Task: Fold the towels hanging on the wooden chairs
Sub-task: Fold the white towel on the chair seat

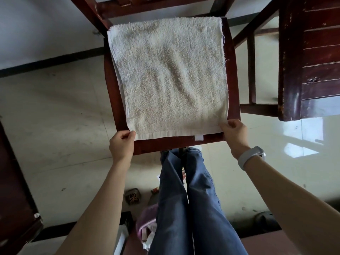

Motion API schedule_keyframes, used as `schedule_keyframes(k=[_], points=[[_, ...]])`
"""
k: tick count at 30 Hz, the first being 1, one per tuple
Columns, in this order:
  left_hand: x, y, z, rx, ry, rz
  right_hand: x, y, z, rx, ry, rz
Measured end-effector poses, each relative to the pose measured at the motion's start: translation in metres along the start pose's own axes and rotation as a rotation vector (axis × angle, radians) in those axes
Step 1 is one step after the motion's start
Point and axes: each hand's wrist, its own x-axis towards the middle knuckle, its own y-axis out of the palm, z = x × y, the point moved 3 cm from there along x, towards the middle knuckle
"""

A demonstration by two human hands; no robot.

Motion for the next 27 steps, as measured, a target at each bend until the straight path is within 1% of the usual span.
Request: schedule_keyframes(k=[2, 4, 7, 12, 18, 22, 25, 27], points=[[0.001, 0.001, 0.001, -0.050, -0.036, 0.028, -0.001, -0.001, 0.001, 0.069, 0.034, 0.026], [0.003, 0.000, 0.002, -0.083, -0.058, 0.062, -0.002, -0.002, 0.004, 0.077, 0.021, 0.069], [0.006, -0.005, 0.006, -0.141, -0.068, 0.064, -0.002, -0.005, 0.005, 0.089, 0.012, 0.107], [0.009, -0.011, 0.010, -0.218, -0.085, 0.036, -0.001, -0.013, 0.003, 0.143, 0.010, 0.040], [0.007, -0.009, 0.008, -0.321, -0.143, 0.066, -0.001, -0.012, 0.001, 0.216, 0.071, -0.025], [0.000, -0.016, 0.002, -0.336, -0.092, 0.043, -0.008, -0.018, 0.008, 0.252, 0.017, -0.076], [-0.008, -0.024, -0.009, -0.401, -0.055, 0.081, -0.016, -0.027, 0.018, 0.264, -0.070, -0.054], [-0.015, -0.031, -0.019, -0.544, -0.067, 0.152, -0.023, -0.034, 0.025, 0.330, -0.075, -0.005]])
